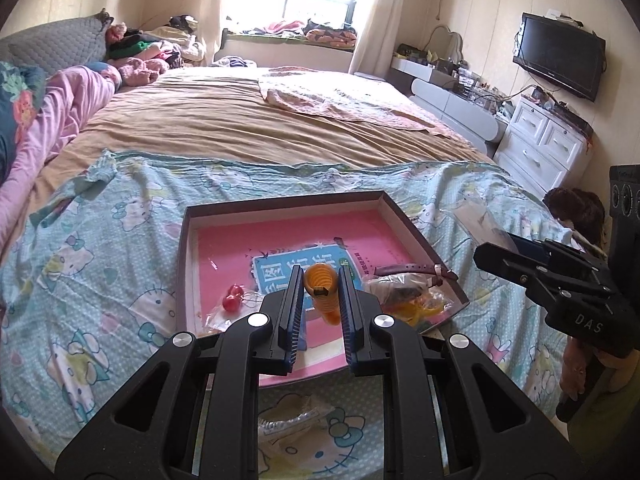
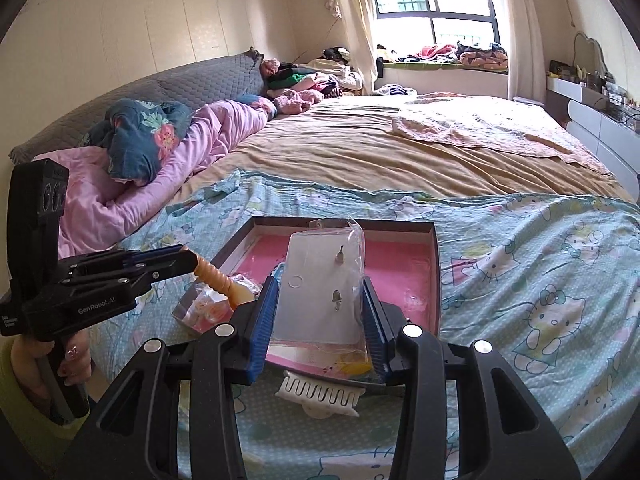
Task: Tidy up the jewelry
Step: 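Carry the hair tie and stud card into the tray while both tools open to release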
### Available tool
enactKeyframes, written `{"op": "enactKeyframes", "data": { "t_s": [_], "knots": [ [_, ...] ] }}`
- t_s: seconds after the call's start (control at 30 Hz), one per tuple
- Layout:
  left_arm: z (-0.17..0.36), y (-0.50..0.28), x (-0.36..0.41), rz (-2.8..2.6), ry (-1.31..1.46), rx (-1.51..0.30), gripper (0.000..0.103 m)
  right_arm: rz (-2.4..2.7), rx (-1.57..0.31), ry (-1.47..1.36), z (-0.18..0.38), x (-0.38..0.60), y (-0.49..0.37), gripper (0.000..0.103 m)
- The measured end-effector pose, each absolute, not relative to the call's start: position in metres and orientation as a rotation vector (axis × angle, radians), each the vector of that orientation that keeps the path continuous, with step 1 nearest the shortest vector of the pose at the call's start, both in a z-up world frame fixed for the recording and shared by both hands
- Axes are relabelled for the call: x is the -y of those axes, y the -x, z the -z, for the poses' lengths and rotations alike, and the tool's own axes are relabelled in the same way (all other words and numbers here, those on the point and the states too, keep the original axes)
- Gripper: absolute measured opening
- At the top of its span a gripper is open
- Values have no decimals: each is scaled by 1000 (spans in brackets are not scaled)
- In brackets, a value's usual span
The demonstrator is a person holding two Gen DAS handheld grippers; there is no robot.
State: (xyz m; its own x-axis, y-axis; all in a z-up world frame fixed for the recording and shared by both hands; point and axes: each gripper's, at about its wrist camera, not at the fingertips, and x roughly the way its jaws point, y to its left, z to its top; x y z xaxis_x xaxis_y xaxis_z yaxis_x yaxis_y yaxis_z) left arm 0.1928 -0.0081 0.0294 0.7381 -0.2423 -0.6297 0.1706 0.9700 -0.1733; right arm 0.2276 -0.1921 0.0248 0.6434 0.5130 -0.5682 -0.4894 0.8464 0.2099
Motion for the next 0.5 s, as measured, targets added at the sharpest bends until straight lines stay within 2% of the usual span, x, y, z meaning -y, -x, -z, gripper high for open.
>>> {"op": "enactKeyframes", "data": {
  "t_s": [0.5],
  "knots": [
    [-1, -209, 11, 312, 163, -753, 11, -524, -691, -22, -10, 186, -251, 39]
  ]
}}
